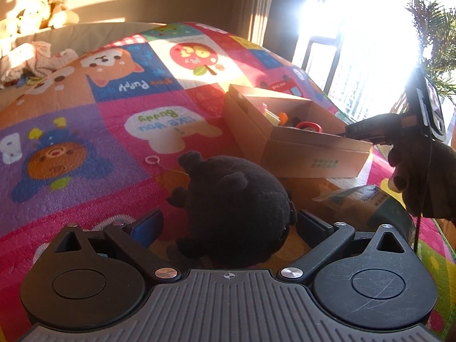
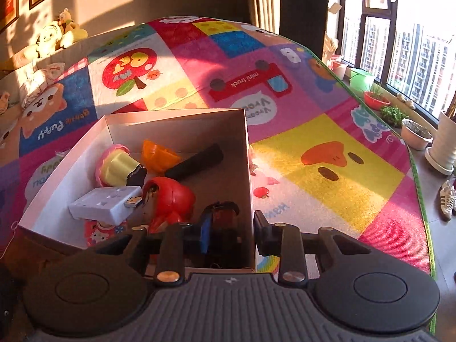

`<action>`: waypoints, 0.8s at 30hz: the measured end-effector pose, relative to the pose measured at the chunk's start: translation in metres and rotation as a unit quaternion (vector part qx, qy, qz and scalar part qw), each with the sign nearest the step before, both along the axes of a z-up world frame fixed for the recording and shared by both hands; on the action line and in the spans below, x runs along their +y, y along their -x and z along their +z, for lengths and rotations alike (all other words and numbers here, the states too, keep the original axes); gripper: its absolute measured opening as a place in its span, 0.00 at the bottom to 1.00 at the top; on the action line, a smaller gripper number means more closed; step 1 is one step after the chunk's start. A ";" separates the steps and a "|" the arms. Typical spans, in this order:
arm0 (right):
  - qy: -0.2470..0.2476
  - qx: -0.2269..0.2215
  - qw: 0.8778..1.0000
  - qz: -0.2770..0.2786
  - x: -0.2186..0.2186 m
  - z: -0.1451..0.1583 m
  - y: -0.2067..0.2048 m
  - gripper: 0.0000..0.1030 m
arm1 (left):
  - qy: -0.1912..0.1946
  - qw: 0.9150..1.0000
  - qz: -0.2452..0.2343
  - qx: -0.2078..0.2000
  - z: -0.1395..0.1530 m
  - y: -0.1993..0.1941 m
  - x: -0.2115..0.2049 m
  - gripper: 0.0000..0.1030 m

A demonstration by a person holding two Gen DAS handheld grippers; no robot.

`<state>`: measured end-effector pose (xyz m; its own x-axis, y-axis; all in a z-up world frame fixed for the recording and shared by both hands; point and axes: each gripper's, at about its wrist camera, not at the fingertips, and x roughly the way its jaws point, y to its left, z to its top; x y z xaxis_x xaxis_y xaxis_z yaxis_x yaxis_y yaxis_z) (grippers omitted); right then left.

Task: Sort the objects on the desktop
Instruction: 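Carry the black plush with the left gripper while the right carries the blue packet toward the box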

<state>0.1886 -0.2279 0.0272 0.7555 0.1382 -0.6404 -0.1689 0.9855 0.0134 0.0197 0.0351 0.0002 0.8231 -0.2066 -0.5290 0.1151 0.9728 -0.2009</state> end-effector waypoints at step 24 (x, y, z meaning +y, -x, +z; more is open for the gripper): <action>-0.040 -0.036 0.988 0.143 -0.008 0.007 0.160 0.74 | -0.042 0.996 -0.072 -0.018 0.024 -0.008 -0.046 0.99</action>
